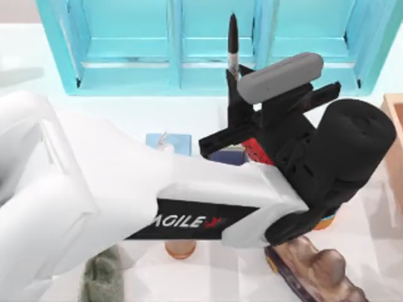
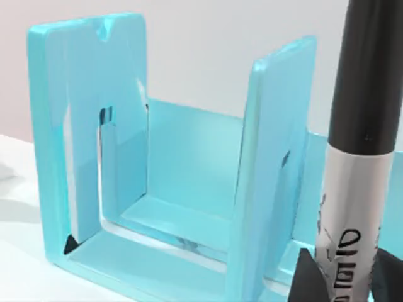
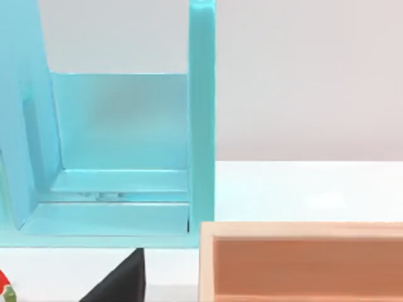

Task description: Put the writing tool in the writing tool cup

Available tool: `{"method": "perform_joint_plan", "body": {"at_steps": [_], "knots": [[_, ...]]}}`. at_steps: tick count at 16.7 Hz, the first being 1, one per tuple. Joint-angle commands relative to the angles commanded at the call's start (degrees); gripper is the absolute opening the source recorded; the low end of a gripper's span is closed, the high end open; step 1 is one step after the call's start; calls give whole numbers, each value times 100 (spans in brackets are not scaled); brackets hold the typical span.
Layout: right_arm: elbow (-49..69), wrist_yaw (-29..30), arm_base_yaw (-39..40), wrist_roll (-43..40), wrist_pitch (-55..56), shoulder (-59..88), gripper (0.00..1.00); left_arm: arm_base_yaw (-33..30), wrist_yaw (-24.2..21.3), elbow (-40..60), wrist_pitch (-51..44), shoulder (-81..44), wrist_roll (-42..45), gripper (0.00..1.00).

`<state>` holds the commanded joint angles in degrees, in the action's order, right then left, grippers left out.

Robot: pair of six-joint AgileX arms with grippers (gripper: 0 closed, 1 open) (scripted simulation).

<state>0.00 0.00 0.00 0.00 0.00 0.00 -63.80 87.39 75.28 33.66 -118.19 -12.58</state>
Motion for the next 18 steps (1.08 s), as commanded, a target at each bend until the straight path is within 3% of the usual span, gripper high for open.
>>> {"method": "perform_joint_plan", "body": {"at_steps": [2, 5, 9, 10, 18], "knots": [[0, 0, 0, 0, 0, 0, 100, -268, 487, 22, 87, -127, 208, 0], [0, 0, 0, 0, 0, 0, 100, -360, 832, 67, 163, -191, 363, 0], [0, 0, 0, 0, 0, 0, 100, -360, 832, 67, 163, -191, 363, 0], [0, 0, 0, 0, 0, 0, 100, -280, 390, 992, 1630, -1061, 331, 0], [0, 0, 0, 0, 0, 0, 100, -282, 670, 238, 311, -372, 291, 0]]}}
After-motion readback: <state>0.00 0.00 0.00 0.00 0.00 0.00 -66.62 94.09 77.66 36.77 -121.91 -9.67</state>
